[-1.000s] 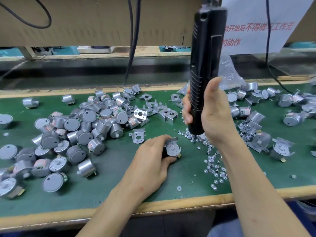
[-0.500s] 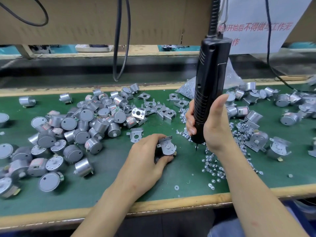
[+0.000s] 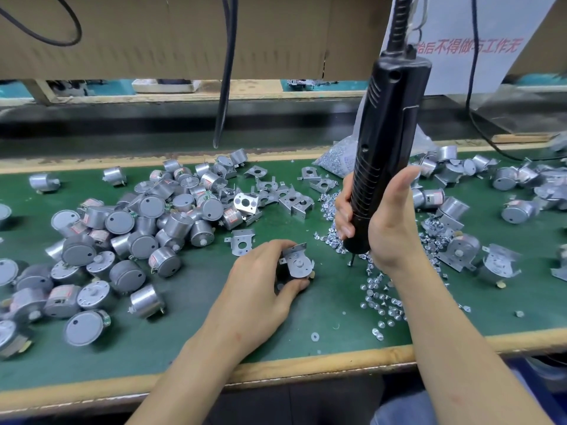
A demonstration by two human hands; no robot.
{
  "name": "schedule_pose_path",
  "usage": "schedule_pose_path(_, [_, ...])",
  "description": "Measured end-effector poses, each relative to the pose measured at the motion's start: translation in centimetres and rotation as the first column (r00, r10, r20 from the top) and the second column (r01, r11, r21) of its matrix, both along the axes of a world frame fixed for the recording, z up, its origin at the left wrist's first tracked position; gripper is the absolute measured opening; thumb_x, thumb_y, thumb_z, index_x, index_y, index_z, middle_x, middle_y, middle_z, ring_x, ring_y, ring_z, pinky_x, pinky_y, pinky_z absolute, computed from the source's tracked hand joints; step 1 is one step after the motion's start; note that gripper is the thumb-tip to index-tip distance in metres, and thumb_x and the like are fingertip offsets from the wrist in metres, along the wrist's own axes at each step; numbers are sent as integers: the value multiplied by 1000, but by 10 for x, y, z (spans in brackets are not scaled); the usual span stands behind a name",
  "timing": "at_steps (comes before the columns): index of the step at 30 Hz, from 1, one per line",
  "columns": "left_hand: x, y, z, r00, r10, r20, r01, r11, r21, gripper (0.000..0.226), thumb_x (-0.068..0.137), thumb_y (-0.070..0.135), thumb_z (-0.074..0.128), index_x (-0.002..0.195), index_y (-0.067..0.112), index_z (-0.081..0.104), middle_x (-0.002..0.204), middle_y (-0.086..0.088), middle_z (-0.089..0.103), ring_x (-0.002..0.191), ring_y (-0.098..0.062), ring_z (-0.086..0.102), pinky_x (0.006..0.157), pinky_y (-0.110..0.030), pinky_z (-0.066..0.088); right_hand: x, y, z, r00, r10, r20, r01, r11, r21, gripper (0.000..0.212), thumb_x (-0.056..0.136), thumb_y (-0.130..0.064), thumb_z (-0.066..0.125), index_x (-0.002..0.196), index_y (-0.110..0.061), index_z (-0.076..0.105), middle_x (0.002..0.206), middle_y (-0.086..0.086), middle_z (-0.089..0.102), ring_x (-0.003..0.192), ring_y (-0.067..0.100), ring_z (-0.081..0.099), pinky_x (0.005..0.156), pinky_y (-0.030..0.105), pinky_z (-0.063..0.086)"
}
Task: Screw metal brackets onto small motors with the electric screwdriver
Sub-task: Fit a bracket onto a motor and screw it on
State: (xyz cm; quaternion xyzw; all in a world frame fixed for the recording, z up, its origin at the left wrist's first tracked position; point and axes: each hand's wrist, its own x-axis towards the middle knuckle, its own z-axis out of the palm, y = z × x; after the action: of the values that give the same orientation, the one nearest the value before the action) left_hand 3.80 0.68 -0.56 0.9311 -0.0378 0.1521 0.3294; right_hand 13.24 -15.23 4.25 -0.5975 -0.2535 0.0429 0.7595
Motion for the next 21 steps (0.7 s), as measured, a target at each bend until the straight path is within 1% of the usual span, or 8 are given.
schedule_pose_path(11, [0,0,1,1000,-3,-3,3,1000,-6,43,83,32,77,121,22,60,77,30,43,84,21,45,74,2,30,-2,2,3,1000,-10,29,9,1000,18,76,60,-101,42,68,-28,60,57,-2,52,41,17,47,47,30,44])
schedule_pose_path(17, [1,0,0,1000,-6,-15,6,1000,5,44,84,34,76,123,24,59,82,32,44,84,18,46,75,1,31,-2,3,4,999,-15,30,14,1000,28,75,59,-100,43,68,-28,61,57,-2,53,41,16,47,48,28,44])
schedule_pose_path(21, [1,0,-1,1000,-1,-16,1,1000,4,44,84,34,76,123,24,59,81,32,43,85,19,45,76,1,30,-1,3,4,999,-23,30,23,999,25,75,60,-100,43,68,-28,62,57,-2,53,42,16,48,48,28,44])
